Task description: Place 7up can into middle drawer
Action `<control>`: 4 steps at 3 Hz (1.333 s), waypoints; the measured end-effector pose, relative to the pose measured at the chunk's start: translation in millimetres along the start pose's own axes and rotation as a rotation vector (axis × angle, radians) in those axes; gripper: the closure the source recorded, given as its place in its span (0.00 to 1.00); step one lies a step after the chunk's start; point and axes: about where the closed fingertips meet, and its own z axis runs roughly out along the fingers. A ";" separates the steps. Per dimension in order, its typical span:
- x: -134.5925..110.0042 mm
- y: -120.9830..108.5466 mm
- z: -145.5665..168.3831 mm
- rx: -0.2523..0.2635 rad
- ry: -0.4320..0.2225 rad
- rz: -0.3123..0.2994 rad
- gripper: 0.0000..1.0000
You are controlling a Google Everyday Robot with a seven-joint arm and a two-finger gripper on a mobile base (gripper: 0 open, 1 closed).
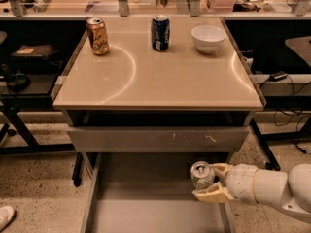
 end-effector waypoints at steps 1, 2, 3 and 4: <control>15.2 0.5 16.0 -0.009 0.019 0.011 1.00; 61.1 -11.5 62.0 -0.011 0.053 0.036 1.00; 99.1 -23.7 109.9 -0.014 0.052 0.029 1.00; 125.2 -27.6 150.5 -0.031 0.030 -0.005 1.00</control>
Offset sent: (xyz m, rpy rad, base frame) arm 0.0615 0.0128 -0.1797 -0.0318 0.1147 -0.0522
